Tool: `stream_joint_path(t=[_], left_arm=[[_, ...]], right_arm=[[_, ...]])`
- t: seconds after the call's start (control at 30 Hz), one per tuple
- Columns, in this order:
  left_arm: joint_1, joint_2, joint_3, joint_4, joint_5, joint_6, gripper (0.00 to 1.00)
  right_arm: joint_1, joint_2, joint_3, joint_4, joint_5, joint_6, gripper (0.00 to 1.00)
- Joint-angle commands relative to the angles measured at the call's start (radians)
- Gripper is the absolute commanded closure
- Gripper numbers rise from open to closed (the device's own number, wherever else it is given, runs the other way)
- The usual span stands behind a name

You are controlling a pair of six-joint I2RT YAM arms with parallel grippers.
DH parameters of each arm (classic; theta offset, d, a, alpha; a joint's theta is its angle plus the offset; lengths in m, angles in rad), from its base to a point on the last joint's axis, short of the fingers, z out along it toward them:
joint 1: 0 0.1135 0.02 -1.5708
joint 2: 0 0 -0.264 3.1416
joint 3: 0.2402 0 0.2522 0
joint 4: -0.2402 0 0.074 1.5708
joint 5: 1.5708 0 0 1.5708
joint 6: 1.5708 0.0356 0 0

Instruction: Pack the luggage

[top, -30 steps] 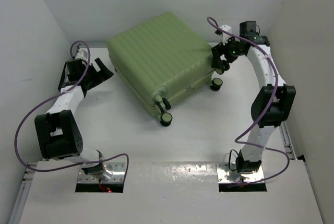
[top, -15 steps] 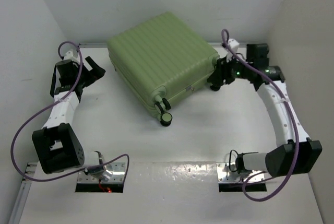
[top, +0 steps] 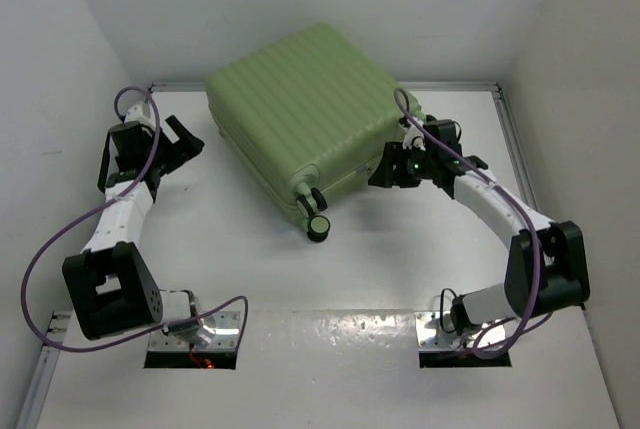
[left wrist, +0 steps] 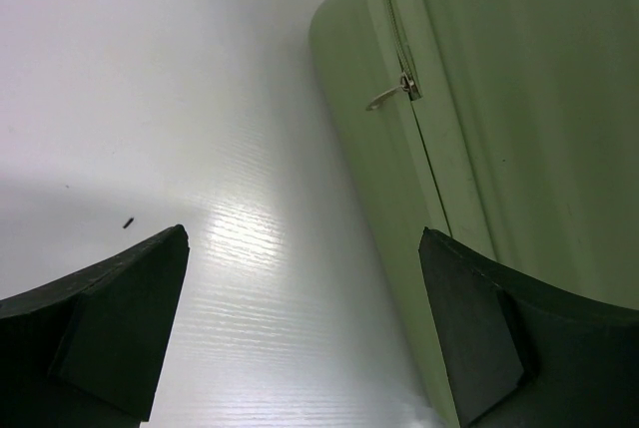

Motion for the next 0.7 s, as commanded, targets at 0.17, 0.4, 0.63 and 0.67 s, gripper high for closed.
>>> stream_joint_path(t=[0.17,0.4,0.63,0.67], left_arm=[[0.002,-0.017,-0.003,0.012,0.009,0.014,0.00],[0.002,0.003,-0.003,0.021,0.009,0.005,0.00],[0.002,0.012,0.006,0.012,0.000,0.023,0.00],[0.002,0.012,0.006,0.012,0.000,0.023,0.00]], right_arm=[[0.030,0.041,0.079,0.137,0.037,0.043,0.40],[0.076,0.090,0.068,0.088,0.140,-0.101,0.61],[0.075,-0.032,-0.103,0.091,0.275,-0.247,1.00],[0.072,-0.043,-0.111,0.092,0.272,-0.268,1.00]])
